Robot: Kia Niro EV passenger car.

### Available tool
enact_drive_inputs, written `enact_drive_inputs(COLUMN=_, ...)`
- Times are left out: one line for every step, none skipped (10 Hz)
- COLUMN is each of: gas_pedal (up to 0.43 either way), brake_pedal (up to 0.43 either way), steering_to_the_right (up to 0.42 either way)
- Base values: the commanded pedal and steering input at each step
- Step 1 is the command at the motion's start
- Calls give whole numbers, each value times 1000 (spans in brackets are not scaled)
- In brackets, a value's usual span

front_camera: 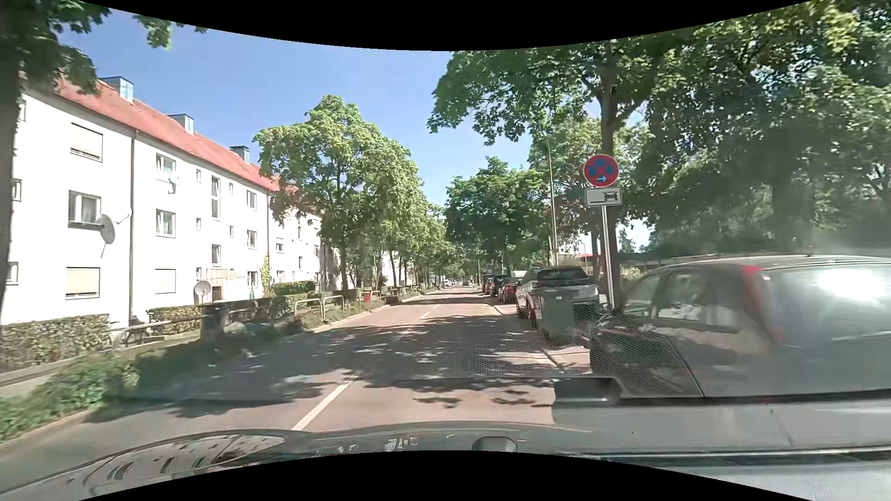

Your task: Follow the waypoints while adhering to traffic rules and regulations

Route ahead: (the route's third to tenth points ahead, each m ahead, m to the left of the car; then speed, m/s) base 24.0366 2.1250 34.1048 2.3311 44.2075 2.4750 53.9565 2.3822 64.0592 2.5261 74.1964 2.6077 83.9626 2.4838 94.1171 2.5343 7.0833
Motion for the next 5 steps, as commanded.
enact_drive_inputs(gas_pedal=87, brake_pedal=0, steering_to_the_right=3)
enact_drive_inputs(gas_pedal=87, brake_pedal=0, steering_to_the_right=3)
enact_drive_inputs(gas_pedal=87, brake_pedal=0, steering_to_the_right=3)
enact_drive_inputs(gas_pedal=87, brake_pedal=0, steering_to_the_right=3)
enact_drive_inputs(gas_pedal=87, brake_pedal=0, steering_to_the_right=3)
